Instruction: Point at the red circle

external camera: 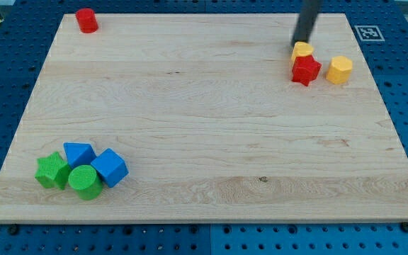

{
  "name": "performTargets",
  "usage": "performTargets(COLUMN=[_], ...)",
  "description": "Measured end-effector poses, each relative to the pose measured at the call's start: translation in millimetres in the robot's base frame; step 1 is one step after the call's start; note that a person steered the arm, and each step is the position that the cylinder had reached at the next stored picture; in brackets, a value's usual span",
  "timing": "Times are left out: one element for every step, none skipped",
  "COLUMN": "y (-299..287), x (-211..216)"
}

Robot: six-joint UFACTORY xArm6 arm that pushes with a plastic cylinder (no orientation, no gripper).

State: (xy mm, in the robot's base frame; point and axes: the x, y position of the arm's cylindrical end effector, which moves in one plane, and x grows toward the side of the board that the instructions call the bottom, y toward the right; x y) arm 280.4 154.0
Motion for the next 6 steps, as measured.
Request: performTargets(y=[-90.9,-215.1,-324.1,-427.0,-458.9,-458.8], x=[-18.8,-15.4,-8.9,-7.2,-16.5,-56.2])
